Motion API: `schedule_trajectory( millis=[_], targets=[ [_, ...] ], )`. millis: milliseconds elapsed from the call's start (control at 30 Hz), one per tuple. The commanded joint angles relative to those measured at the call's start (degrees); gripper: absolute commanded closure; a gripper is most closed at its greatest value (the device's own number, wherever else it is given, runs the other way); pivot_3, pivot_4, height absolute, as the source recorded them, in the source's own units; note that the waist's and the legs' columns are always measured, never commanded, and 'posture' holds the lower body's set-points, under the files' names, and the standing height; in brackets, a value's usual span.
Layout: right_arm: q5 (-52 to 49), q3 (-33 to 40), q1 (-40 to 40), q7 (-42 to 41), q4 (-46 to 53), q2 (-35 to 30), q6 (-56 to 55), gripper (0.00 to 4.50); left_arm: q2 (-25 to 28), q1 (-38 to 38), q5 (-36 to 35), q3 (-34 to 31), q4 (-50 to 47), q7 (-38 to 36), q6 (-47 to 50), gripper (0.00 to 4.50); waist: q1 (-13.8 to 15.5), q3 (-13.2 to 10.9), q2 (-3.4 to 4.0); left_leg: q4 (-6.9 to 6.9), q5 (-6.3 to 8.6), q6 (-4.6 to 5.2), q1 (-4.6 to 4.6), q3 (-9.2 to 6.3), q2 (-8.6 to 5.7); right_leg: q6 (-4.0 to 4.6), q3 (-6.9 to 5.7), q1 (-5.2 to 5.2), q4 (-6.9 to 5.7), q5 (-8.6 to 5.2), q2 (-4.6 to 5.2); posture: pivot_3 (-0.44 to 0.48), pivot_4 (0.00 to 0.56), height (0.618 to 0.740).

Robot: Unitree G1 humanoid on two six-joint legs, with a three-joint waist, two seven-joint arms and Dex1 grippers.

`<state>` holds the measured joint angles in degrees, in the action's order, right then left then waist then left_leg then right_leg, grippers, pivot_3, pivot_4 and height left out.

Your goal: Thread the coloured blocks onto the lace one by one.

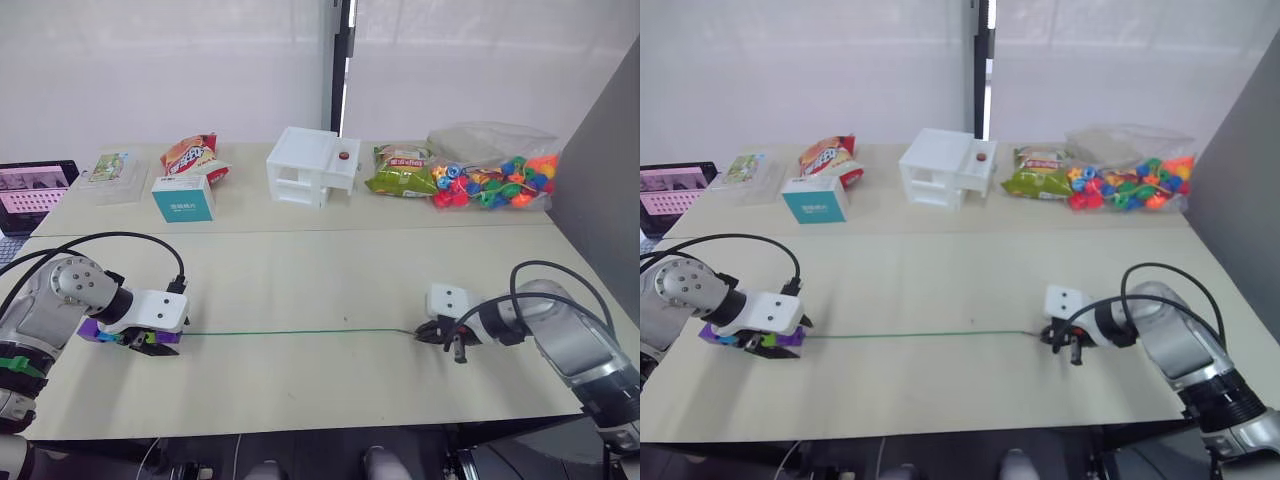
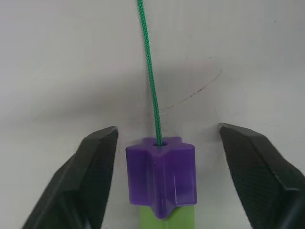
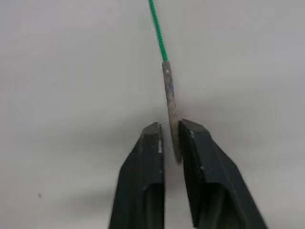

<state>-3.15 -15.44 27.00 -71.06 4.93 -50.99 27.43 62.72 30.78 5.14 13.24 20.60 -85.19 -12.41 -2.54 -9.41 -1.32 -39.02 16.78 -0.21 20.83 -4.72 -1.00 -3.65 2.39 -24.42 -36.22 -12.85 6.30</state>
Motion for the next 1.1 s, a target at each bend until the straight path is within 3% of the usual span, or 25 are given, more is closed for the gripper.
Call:
schedule_trajectory(
  millis=[33,267,467,600,667,733,867,967,1100],
  targets=[
    [-1.4,0.9,1.3,-1.3,2.4,-0.9,1.8,2.57,0.9,0.4,-0.4,-1.5,-1.0,0.2,0.0,0.00,0.2,0.0,0.00,0.00,0.00,0.00,0.02,0.00,0.00,0.00,-0.01,0.00,-0.01,0.00,0.00,0.000,0.150,0.740],
    [-7.1,4.9,0.4,-3.3,4.4,-1.8,6.6,0.13,-0.1,3.0,-6.5,-6.2,-0.3,0.6,3.3,0.00,0.2,0.0,0.00,0.00,0.00,0.00,0.09,-0.01,0.00,0.00,-0.02,-0.01,0.00,0.00,0.01,0.000,0.150,0.740],
    [-18.0,12.9,-1.1,-6.2,6.2,-2.9,12.5,0.06,-0.4,4.4,-17.8,-14.4,-2.1,0.4,19.0,0.00,0.1,0.0,0.00,-0.01,0.00,0.01,0.10,-0.04,0.00,-0.01,-0.04,-0.02,-0.04,0.00,0.01,0.000,0.150,0.740],
    [-26.3,22.8,-3.1,-5.1,6.4,-2.7,16.0,0.06,-0.9,-0.4,-30.0,-25.5,-3.7,0.6,31.4,0.00,-0.1,0.0,0.00,0.00,0.01,0.02,0.10,-0.06,0.00,-0.01,-0.04,-0.04,-0.10,0.00,0.01,0.000,0.150,0.740],
    [-28.3,25.7,-4.1,-4.1,6.4,-2.6,16.4,0.06,-1.0,-2.9,-32.8,-28.7,-4.7,1.5,35.4,0.00,-0.3,0.0,0.02,0.03,0.04,0.07,0.04,-0.05,0.01,-0.01,-0.02,-0.04,-0.12,0.00,0.01,0.000,0.150,0.740],
    [-30.2,29.8,-6.2,-2.8,5.5,-2.4,16.8,0.06,-2.1,-7.7,-34.8,-34.3,-5.2,3.3,35.1,0.00,-0.1,0.0,0.02,0.04,0.04,0.07,0.02,-0.06,0.01,-0.01,-0.02,-0.04,-0.15,0.00,0.01,0.000,0.150,0.740],
    [-35.0,35.1,-8.6,0.6,3.9,-0.7,20.4,0.06,-5.1,-9.0,-33.3,-42.4,3.5,17.8,33.5,0.00,0.2,0.0,0.00,-0.02,0.03,0.05,0.00,-0.04,0.01,0.00,-0.01,-0.01,0.00,0.01,0.02,0.000,0.150,0.740],
    [-35.8,39.1,-11.5,1.7,0.5,0.6,17.9,0.06,-4.9,-15.1,-33.8,-48.8,9.4,20.2,31.7,0.00,0.2,0.0,0.01,0.03,0.02,0.03,-0.09,-0.02,0.01,0.02,0.01,0.03,0.02,0.02,0.03,0.000,0.150,0.740],
    [-33.0,43.0,-12.8,3.7,-9.0,2.9,9.6,0.06,-7.2,-25.1,-32.5,-53.8,10.2,21.2,22.6,0.00,0.1,0.0,0.01,0.16,0.02,0.03,-0.17,0.07,0.00,0.02,0.07,0.04,0.03,0.02,0.11,0.000,0.150,0.740]
  ],
)
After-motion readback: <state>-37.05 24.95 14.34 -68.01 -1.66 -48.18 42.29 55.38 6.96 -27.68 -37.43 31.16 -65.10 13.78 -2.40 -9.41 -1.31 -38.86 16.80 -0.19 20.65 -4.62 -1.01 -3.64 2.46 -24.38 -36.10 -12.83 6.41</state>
